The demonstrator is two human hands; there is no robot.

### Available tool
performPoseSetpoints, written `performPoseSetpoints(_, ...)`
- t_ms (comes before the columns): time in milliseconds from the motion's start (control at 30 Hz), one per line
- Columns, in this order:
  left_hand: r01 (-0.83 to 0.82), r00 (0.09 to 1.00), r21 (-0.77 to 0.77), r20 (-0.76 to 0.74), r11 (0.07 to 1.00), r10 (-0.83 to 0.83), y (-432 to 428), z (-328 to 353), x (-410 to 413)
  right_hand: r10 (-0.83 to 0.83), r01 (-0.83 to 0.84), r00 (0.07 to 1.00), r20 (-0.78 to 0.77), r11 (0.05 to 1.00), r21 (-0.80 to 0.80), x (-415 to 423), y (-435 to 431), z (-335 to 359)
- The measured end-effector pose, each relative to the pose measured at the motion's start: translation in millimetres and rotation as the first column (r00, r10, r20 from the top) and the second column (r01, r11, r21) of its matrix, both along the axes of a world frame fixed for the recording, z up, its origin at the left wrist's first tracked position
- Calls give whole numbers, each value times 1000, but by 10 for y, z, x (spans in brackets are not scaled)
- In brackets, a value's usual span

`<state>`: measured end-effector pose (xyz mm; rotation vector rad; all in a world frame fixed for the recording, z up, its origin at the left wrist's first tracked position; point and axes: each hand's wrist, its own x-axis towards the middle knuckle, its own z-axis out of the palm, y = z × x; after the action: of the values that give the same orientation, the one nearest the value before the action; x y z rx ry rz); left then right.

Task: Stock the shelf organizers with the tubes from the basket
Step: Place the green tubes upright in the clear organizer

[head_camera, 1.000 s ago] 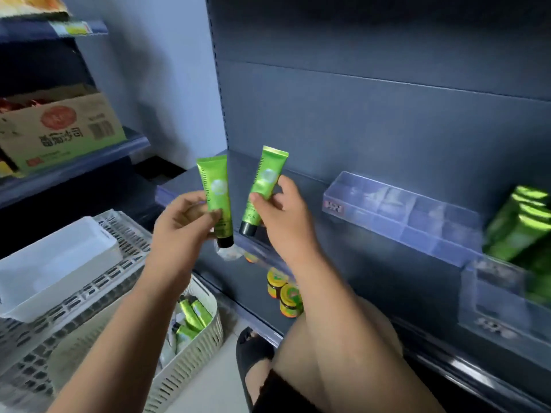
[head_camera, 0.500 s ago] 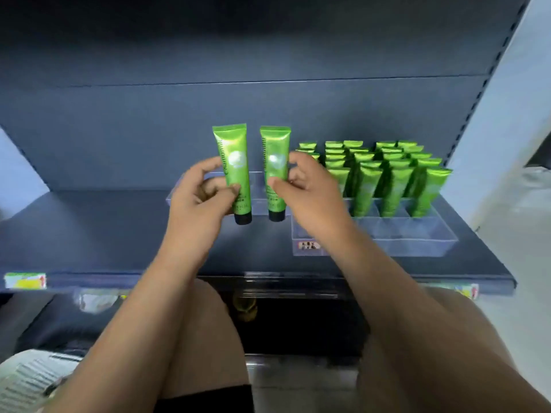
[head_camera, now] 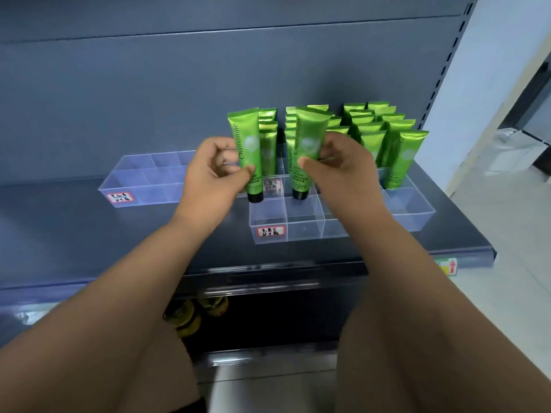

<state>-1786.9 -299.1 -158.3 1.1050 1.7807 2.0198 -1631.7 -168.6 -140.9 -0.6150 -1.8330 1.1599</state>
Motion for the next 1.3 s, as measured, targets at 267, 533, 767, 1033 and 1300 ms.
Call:
performPoseSetpoints(267, 27, 997, -115, -62, 993, -35, 417, -150, -237, -14, 12, 998, -59, 999, -31, -93, 94, -20)
performPoseSetpoints(533, -3, 996, -230, -89, 973, -18, 534, -339, -426, 10, -10, 1000, 25, 1000, 9, -260, 85, -124)
performPoseSetpoints(767, -3, 989, -258, -143, 966, -35, 523, -398, -430, 43, -46, 997, 70, 998, 35, -271, 17, -180)
performPoseSetpoints(1033, -41, 987, -257, -163, 965, -1, 520, -406, -391, 26, -30, 996, 91, 999, 43, -228, 5, -202)
performPoseSetpoints(1300, -102, 983, -268, -176, 958, 56, 521, -422, -397, 23, -25, 998, 60, 999, 21, -221, -16, -168)
